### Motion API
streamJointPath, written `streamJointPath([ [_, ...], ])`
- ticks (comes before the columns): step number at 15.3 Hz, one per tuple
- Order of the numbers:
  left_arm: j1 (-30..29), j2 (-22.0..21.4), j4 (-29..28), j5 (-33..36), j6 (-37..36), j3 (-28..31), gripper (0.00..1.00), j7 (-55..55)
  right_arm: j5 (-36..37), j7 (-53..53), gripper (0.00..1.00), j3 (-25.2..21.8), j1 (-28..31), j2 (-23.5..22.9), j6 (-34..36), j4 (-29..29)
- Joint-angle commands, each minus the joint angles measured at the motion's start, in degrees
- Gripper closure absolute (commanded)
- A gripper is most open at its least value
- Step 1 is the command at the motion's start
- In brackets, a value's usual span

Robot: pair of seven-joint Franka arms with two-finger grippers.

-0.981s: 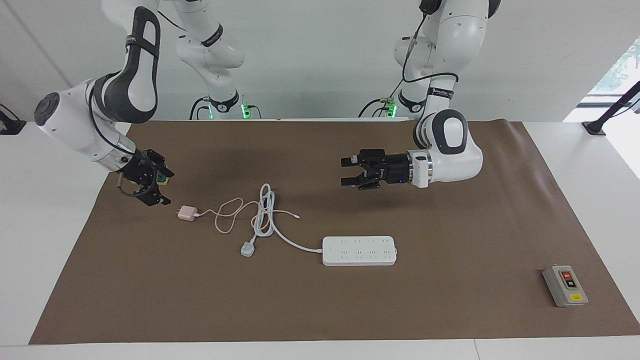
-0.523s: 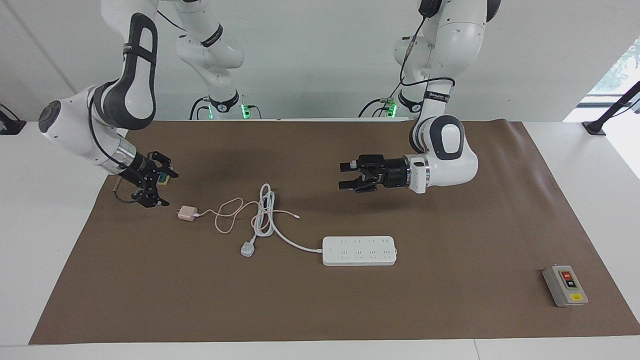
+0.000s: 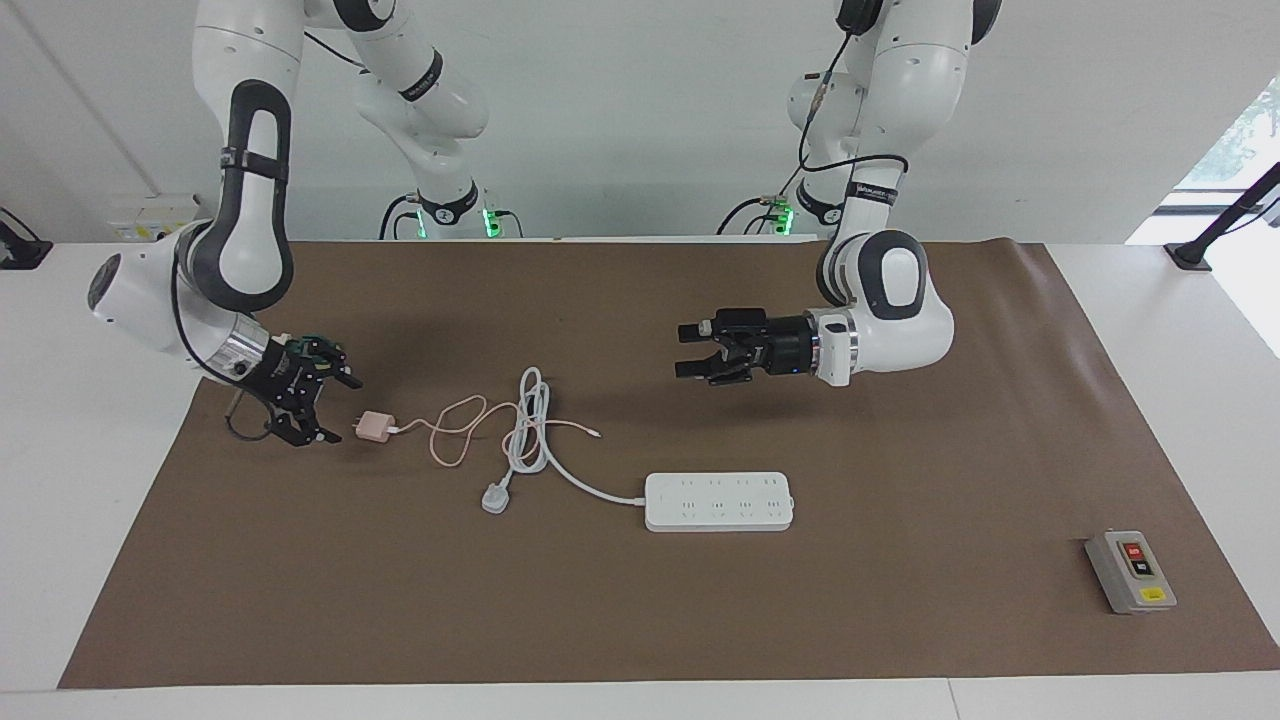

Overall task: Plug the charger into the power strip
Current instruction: 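Reach the right gripper down and grasp the pink charger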

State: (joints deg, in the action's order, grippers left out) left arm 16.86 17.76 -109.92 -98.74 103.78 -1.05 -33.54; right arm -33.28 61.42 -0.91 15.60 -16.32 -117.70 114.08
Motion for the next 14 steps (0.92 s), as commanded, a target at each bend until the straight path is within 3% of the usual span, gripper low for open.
streamJointPath([
  [1, 0.71, 0.61, 0.14, -1.45, -0.77, 0.70, 0.00, -0.83, -2.13, -3.59, 0.00, 0.48, 0.67, -0.73, -0.43, 0.18],
  [7, 0.63, 0.61, 0.14, -1.45, -0.60, 0.70, 0.00, -0.83, -6.79, -4.37, 0.00, 0.48, 0.49, -0.82, -4.81, 4.31],
  [14, 0.27, 0.52, 0.05, -1.45, -0.95, 0.70, 0.00, -0.83, -6.88, -5.16, 0.00, 0.48, 0.14, -0.74, -5.43, 5.28],
])
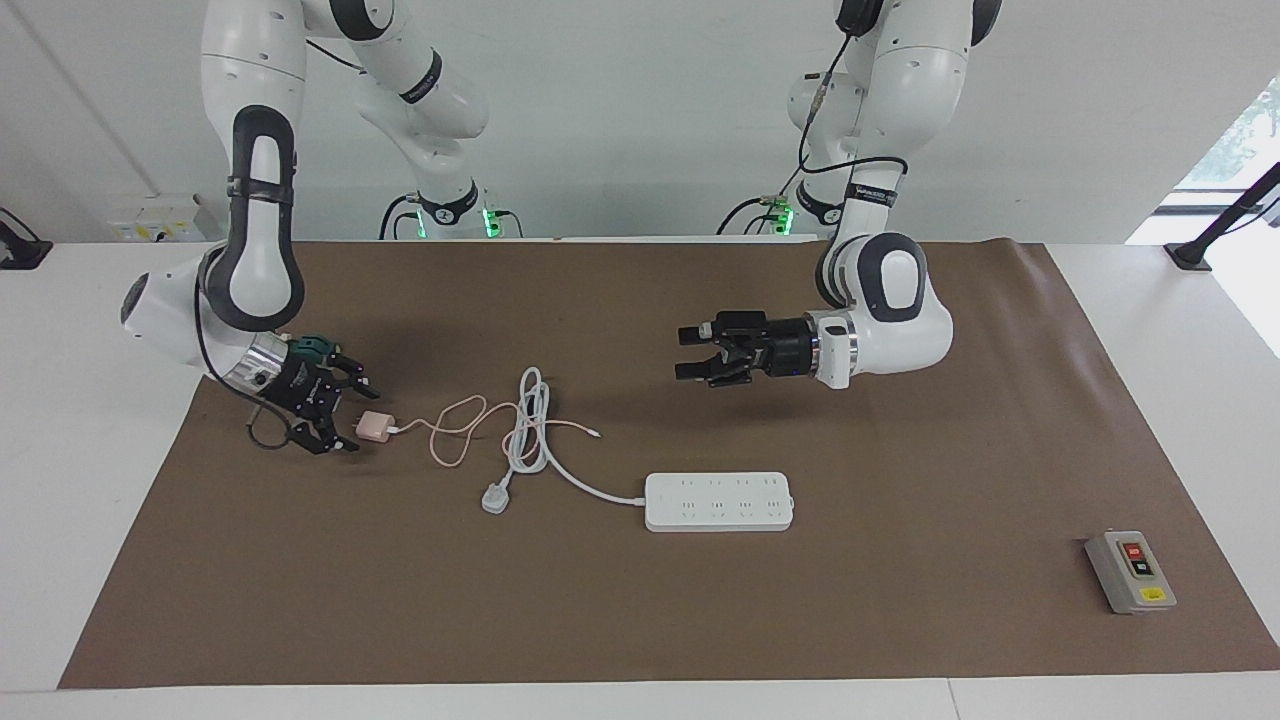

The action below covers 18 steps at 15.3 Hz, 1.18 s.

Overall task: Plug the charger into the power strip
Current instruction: 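Reach the right gripper down and grasp the pink charger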

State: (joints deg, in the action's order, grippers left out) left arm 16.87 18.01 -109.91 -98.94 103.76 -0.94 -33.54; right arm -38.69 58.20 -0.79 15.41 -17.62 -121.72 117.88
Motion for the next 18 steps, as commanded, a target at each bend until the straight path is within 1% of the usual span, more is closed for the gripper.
streamJointPath([
  [1, 0.18, 0.27, 0.14, -1.25, -0.84, 0.59, 0.00, -0.74, -1.48, -2.38, 0.00, 0.35, 0.41, 0.57, -1.33, 1.65],
  [5, 0.18, 0.36, 0.23, -1.25, -0.75, 0.59, 0.00, -0.74, -1.56, -4.40, 0.00, 0.35, 0.85, 0.75, -1.50, 2.71],
  [7, 0.18, 0.36, 0.31, -1.25, -0.58, 0.68, 0.00, -0.65, -1.65, -4.41, 0.05, 0.35, 0.76, 0.75, -1.59, 2.71],
  [10, 0.36, 0.36, 0.32, -1.25, -0.40, 0.68, 0.00, -0.74, -1.65, -6.24, 0.06, 0.35, 0.93, 0.92, -2.20, 3.59],
  [12, 0.10, 0.36, 0.14, -1.25, -0.75, 0.68, 0.00, -0.74, -1.74, -6.43, 0.16, 0.35, 0.93, 1.01, -2.20, 3.59],
  [13, -0.17, 0.36, 0.14, -1.17, -1.01, 0.68, 0.00, -0.65, -1.74, -6.43, 0.26, 0.35, 0.93, 1.01, -2.20, 3.59],
  [14, -0.17, 0.36, 0.23, -1.08, -1.02, 0.77, 0.00, -0.65, -1.92, -6.34, 0.40, 0.35, 0.93, 1.01, -2.20, 3.59],
  [15, -0.26, 0.36, 0.14, -1.16, -0.93, 0.68, 0.00, -0.65, -3.14, -6.25, 0.60, 0.35, 0.93, 1.01, -2.20, 3.59],
  [16, -0.17, 0.36, 0.14, -1.16, -0.84, 0.68, 0.00, -0.74, -3.58, -6.08, 0.78, 0.35, 0.93, 1.01, -2.20, 3.41],
  [17, -0.08, 0.36, 0.14, -1.16, -0.84, 0.68, 0.00, -0.74, -3.85, -5.90, 0.88, 0.35, 0.93, 0.92, -2.03, 3.06],
  [18, -0.17, 0.36, 0.14, -1.16, -0.93, 0.68, 0.00, -0.74, -4.89, -5.81, 0.90, 0.35, 0.93, 0.92, -1.59, 2.45],
])
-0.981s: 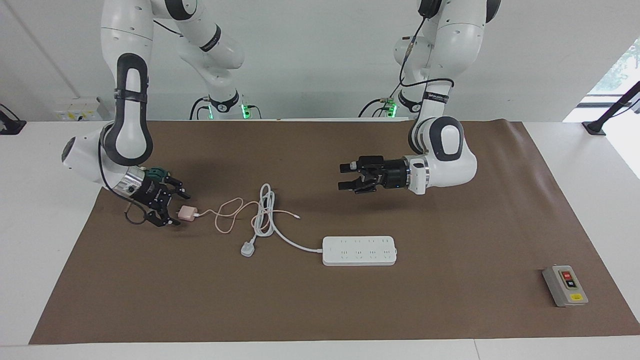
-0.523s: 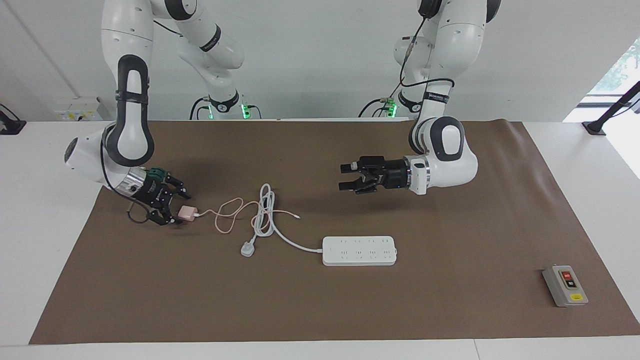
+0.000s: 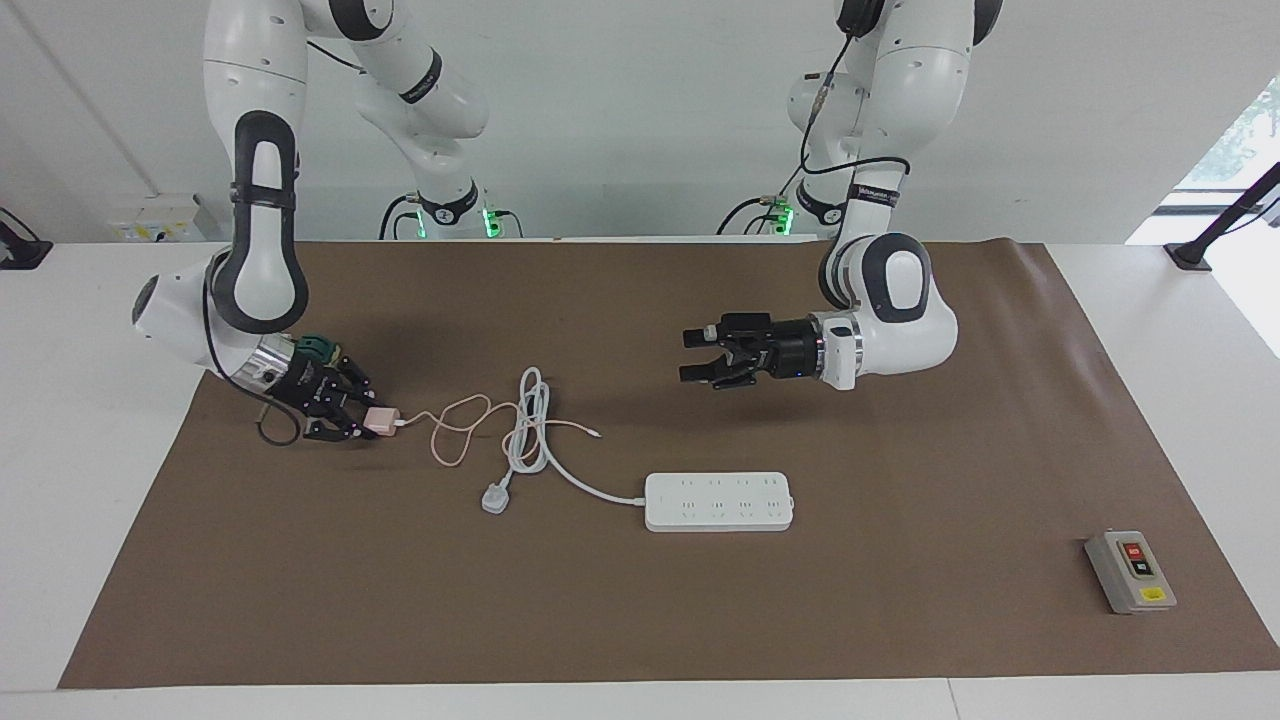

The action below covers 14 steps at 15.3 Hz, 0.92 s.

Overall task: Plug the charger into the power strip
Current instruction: 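Lift the pink charger with the right gripper toward the left gripper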

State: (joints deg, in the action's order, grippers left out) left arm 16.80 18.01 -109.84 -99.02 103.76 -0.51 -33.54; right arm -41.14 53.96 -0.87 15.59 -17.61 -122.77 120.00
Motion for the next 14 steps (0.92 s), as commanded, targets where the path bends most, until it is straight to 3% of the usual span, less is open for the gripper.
streamJointPath([
  [1, -0.10, 0.35, 0.07, -1.09, -1.02, 0.25, 0.00, -0.74, -3.68, -1.49, 0.89, 0.51, 0.67, 0.73, 0.06, -0.98],
  [7, 0.25, 0.35, 0.24, -1.18, -0.14, 0.25, 0.00, -0.65, -4.22, 8.96, 0.87, 1.13, -4.24, 2.57, 4.20, -9.24],
  [14, 0.08, 0.35, 0.24, -1.18, -0.49, 0.25, 0.00, -0.65, -4.22, 25.57, 0.87, 1.13, -16.63, 4.95, 4.11, -17.51],
])
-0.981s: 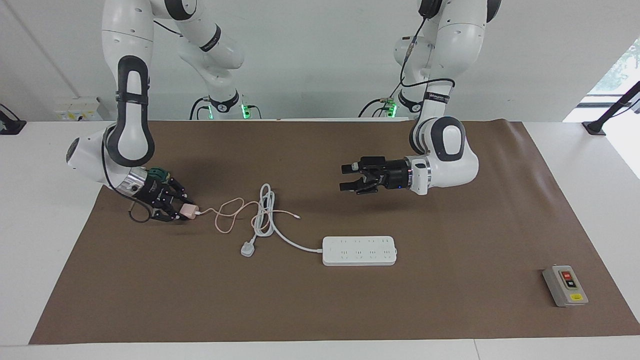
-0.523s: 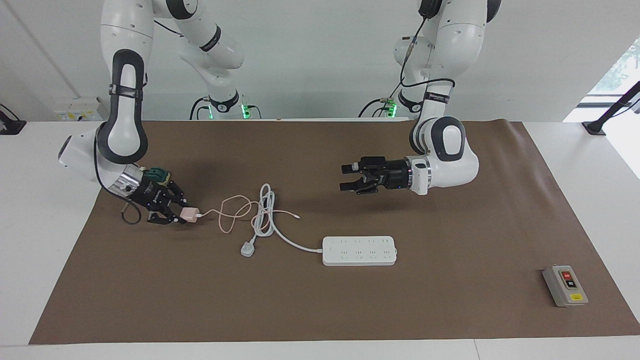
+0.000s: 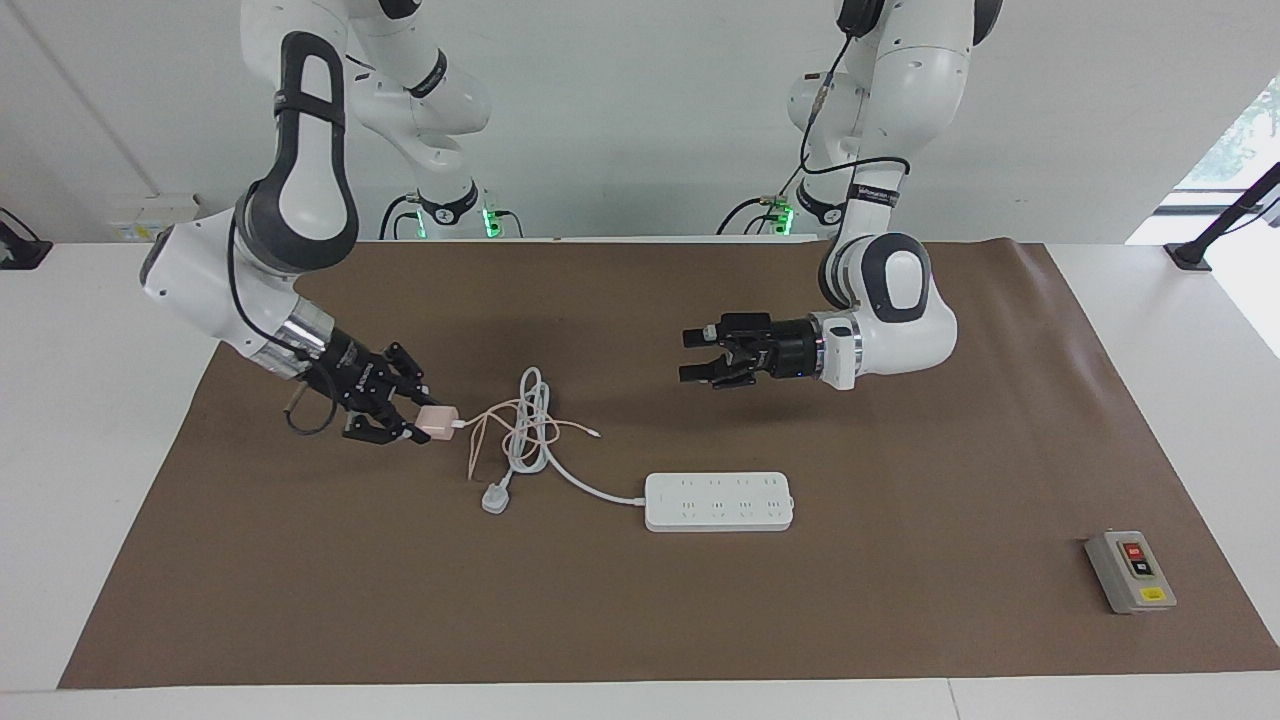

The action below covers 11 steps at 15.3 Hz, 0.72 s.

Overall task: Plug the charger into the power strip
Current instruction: 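Lift the pink charger with the right gripper toward the left gripper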

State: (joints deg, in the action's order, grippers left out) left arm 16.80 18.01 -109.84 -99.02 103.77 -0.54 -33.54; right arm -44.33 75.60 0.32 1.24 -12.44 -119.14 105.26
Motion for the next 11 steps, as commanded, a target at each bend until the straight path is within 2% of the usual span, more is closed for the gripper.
streamJointPath([
  [1, 0.07, 0.35, 0.24, -1.17, -0.50, 0.28, 0.00, -0.65, -1.02, 4.47, 0.87, -0.05, -3.60, -0.31, 0.49, -3.21],
  [4, 0.25, 0.35, 0.24, -1.17, -0.23, 0.19, 0.00, -0.74, -0.93, 6.74, 0.87, -0.05, -8.96, -0.22, -0.57, -3.48],
  [6, 0.34, 0.35, 0.24, -1.17, -0.06, 0.28, 0.00, -0.65, -0.85, 9.91, 0.87, -0.05, -11.95, -0.31, -4.24, -3.57],
  [11, 0.16, 0.35, 0.24, -1.17, 0.03, 0.28, 0.00, -0.74, -1.02, 14.04, 0.87, 0.04, -16.96, -0.40, -6.72, -3.92],
])
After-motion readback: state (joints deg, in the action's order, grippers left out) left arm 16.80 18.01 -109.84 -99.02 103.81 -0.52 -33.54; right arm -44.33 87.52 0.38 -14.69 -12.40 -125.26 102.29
